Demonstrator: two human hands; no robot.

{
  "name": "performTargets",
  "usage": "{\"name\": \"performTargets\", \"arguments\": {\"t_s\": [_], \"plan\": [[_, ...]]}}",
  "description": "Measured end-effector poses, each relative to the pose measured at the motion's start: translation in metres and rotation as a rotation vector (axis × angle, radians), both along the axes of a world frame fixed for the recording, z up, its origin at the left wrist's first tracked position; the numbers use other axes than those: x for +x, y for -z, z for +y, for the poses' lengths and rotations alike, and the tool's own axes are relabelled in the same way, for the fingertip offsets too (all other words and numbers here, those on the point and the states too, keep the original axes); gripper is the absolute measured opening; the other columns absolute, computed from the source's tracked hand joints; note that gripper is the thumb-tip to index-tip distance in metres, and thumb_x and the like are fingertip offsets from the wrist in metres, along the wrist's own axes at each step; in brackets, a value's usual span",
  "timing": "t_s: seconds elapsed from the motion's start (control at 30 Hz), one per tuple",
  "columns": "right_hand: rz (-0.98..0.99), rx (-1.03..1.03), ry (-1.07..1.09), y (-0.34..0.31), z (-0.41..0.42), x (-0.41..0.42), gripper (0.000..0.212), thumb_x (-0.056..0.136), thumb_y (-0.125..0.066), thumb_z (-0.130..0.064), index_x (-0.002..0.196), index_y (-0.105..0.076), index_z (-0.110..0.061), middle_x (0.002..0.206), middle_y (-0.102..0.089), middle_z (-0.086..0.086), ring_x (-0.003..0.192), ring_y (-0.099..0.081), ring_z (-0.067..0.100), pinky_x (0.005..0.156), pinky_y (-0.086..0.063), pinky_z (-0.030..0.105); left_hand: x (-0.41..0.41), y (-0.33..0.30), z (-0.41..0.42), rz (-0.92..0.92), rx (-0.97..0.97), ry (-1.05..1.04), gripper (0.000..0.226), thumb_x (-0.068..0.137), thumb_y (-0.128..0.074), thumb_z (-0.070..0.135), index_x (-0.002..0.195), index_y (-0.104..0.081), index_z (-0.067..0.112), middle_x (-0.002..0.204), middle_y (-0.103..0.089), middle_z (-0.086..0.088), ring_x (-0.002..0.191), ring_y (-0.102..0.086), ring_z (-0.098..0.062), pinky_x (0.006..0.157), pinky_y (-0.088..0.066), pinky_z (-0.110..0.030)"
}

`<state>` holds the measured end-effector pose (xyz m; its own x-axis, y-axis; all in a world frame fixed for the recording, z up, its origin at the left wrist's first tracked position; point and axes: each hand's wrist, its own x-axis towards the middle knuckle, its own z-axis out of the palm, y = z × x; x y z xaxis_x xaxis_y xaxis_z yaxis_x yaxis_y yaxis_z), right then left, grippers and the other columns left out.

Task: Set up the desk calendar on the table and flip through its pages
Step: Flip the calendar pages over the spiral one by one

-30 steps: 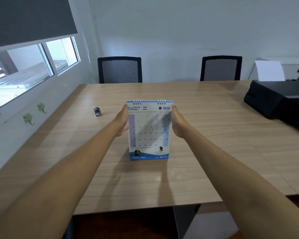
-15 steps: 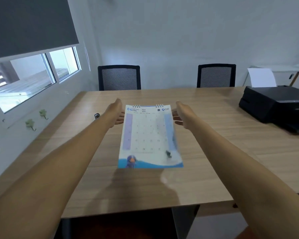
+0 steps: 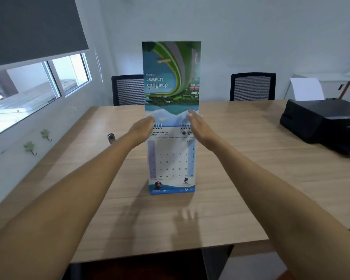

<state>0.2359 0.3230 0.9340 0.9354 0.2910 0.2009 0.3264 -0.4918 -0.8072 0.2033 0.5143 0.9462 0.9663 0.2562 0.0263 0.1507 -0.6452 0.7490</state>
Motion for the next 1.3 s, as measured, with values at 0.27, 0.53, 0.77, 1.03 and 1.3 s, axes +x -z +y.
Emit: {"name": "performTargets", "arguments": {"t_s": [0.27, 0.53, 0.77, 1.03, 1.3], "plan": [[-0.024, -0.440, 0.088, 0.032, 0.004, 0.012, 0.061, 0.099, -0.016, -0.052, 0.153, -0.010, -0.026, 0.163, -0.008, -0.008, 0.151, 0.006, 0.025, 0.116, 0.006, 0.063, 0.008, 0.021, 0.006, -0.056, 0.128, 0.133, 0.041, 0.102, -0.019, 0.037, 0.078, -0.045, 0.017, 0.077, -0.051, 0.000, 0.075, -0.047, -0.021, 0.066, -0.033, -0.032], [0.169, 0.059, 0.156, 0.048, 0.006, 0.022, 0.067, 0.098, -0.017, -0.050, 0.154, -0.002, -0.016, 0.164, 0.003, -0.002, 0.151, 0.004, 0.020, 0.122, -0.001, 0.049, 0.011, 0.042, 0.013, -0.025, -0.215, -0.153, 0.084, 0.087, -0.015, 0.066, 0.140, -0.035, 0.004, 0.150, -0.036, -0.016, 0.138, -0.033, -0.036, 0.111, -0.029, -0.054], [0.608, 0.459, 0.171, 0.059, 0.007, 0.022, 0.075, 0.093, -0.010, -0.064, 0.141, -0.046, -0.019, 0.150, -0.043, 0.003, 0.141, -0.035, 0.023, 0.117, -0.021, 0.041, -0.008, 0.047, -0.001, 0.159, -0.706, -0.082, 0.081, 0.085, -0.005, 0.075, 0.142, -0.043, 0.031, 0.153, -0.039, 0.000, 0.145, -0.028, -0.022, 0.118, -0.023, -0.047], [0.661, 0.412, 0.167, 0.043, 0.007, 0.017, 0.084, 0.087, -0.011, -0.073, 0.152, -0.026, -0.021, 0.161, -0.021, 0.001, 0.150, -0.013, 0.023, 0.123, -0.007, 0.045, -0.014, 0.023, -0.003, 0.298, -0.588, -0.072, 0.089, 0.085, 0.000, 0.075, 0.145, -0.038, 0.022, 0.157, -0.030, -0.003, 0.147, -0.023, -0.025, 0.121, -0.016, -0.043], [0.612, 0.208, 0.169, 0.016, -0.020, 0.018, 0.048, 0.090, -0.024, -0.054, 0.099, -0.052, -0.016, 0.109, -0.054, 0.001, 0.098, -0.044, 0.025, 0.091, -0.035, 0.041, -0.019, -0.007, 0.013, 0.293, -0.431, -0.122, 0.102, 0.081, -0.001, 0.079, 0.094, -0.059, -0.004, 0.091, -0.065, -0.018, 0.091, -0.063, -0.031, 0.091, -0.049, -0.039]]}}
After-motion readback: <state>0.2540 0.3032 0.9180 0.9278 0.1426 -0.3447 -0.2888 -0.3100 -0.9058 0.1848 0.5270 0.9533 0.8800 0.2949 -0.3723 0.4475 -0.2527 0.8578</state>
